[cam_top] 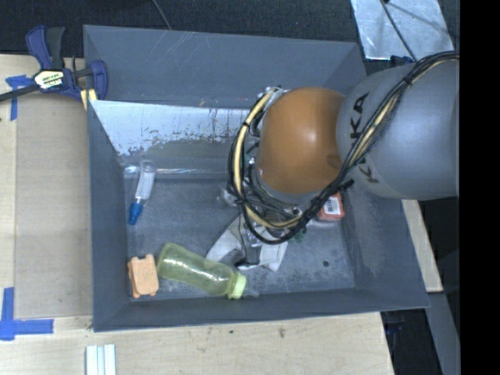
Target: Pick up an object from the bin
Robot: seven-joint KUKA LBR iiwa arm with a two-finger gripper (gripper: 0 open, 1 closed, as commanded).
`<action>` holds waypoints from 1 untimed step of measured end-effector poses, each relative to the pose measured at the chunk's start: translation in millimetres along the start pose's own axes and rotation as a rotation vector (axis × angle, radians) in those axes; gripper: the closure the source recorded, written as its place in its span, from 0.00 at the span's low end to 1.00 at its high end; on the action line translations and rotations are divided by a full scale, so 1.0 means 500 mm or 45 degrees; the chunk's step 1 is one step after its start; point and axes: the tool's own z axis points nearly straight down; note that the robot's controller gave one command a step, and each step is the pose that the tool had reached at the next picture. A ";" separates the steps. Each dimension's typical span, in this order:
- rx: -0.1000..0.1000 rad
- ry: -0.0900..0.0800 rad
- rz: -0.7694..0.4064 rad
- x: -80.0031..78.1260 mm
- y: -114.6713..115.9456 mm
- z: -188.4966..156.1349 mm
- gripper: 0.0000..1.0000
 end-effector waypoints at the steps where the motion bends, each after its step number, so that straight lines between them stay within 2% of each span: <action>1: 0.000 0.000 -0.265 0.008 -0.006 0.042 0.00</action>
Offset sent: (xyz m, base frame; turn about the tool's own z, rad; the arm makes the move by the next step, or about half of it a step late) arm -0.0063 -0.0425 -0.0673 0.0222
